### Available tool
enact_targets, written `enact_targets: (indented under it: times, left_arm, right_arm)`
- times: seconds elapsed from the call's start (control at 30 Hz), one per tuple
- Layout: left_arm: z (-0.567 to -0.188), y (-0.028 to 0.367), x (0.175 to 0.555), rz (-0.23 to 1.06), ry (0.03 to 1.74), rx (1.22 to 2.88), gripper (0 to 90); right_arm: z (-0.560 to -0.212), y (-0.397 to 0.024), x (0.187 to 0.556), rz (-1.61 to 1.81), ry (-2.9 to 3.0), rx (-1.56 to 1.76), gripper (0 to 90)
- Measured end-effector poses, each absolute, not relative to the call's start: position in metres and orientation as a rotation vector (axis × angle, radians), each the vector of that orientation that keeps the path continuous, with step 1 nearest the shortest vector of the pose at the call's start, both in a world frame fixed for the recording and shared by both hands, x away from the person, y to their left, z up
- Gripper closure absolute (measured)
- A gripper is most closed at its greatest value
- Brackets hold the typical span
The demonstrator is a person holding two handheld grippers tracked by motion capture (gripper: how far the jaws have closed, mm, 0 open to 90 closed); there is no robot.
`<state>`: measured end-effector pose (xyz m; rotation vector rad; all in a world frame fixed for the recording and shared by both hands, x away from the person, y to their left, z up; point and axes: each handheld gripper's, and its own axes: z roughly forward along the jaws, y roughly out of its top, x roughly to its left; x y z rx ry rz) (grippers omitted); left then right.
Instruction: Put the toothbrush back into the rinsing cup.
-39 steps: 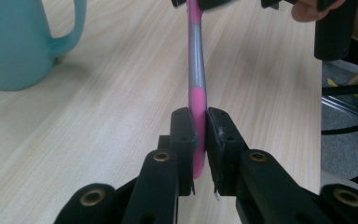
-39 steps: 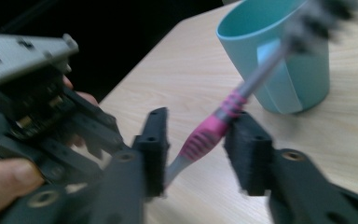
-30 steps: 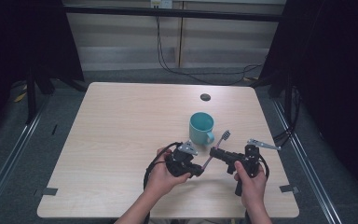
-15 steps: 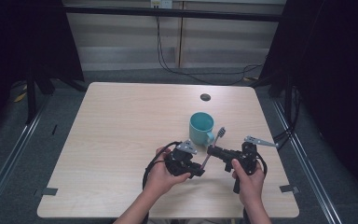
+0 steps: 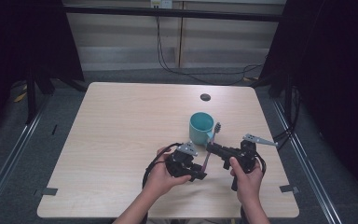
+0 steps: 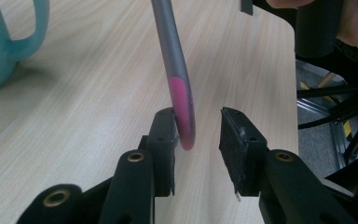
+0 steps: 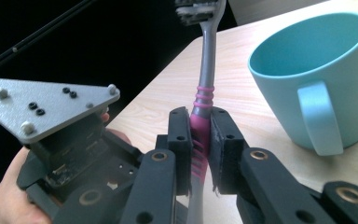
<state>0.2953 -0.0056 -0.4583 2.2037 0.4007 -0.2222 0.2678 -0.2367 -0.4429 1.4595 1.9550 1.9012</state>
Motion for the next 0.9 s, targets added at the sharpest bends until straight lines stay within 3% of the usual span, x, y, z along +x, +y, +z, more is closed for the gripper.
enact_targets:
  times: [0.3, 0.47, 0.6, 0.9]
  left_arm:
    - [-0.456, -0.004, 0.295, -0.213, 0.387, 2.202, 65.6]
    - [-0.456, 0.005, 0.298, -0.171, 0.394, 2.216, 53.6]
    - [-0.456, 0.013, 0.303, -0.102, 0.401, 2.236, 38.1]
    - [-0.462, 0.044, 0.313, -0.026, 0.435, 2.281, 29.0]
  right_arm:
    - [-0.441, -0.228, 0.27, 1.902, 1.947, 1.435, 80.6]
    - [-0.436, -0.228, 0.27, 1.899, 1.942, 1.41, 80.6]
    - [-0.432, -0.228, 0.27, 1.877, 1.949, 1.383, 80.6]
    - [-0.429, -0.229, 0.269, 1.855, 1.95, 1.351, 80.6]
